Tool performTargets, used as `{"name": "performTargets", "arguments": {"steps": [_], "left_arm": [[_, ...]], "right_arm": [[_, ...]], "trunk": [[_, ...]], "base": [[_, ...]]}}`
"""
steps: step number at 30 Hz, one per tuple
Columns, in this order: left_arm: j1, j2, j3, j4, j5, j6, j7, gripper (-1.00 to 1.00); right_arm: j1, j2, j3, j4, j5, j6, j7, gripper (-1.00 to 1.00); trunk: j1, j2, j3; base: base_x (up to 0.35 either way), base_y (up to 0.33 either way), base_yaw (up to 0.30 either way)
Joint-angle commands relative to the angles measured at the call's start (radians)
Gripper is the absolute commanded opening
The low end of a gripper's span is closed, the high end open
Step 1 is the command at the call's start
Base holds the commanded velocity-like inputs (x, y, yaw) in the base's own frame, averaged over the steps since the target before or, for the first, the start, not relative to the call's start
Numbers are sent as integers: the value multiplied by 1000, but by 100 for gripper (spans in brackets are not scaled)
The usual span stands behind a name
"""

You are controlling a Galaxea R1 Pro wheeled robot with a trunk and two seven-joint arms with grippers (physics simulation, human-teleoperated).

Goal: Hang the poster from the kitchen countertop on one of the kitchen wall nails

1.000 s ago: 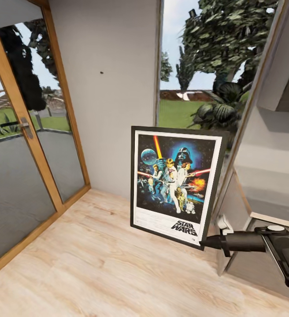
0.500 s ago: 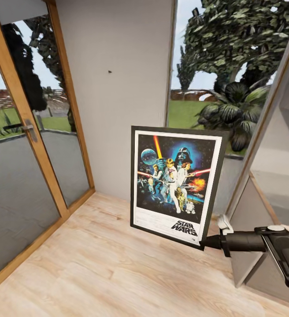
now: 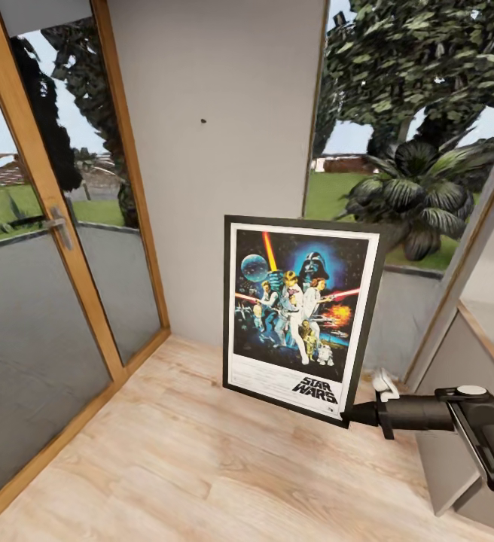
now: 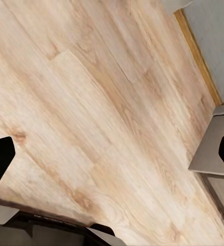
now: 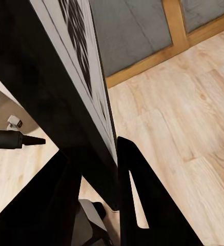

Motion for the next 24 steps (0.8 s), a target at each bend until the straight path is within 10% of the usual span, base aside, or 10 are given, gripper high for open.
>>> {"name": "performTargets", "arguments": {"steps": [1,24], "left_arm": [[-2,1,-9,-1,10,-5,-3,100],[-2,1,-9,-1,9,-3,-1,100]], "right_arm": [[-1,1,-2,-1,8,12,8,-100],[-1,1,-2,-1,7,10,8,-100]], "trunk": [[1,-2,-2],[1,-2,-2]], "base": [[271,249,0],[312,169,0]]}}
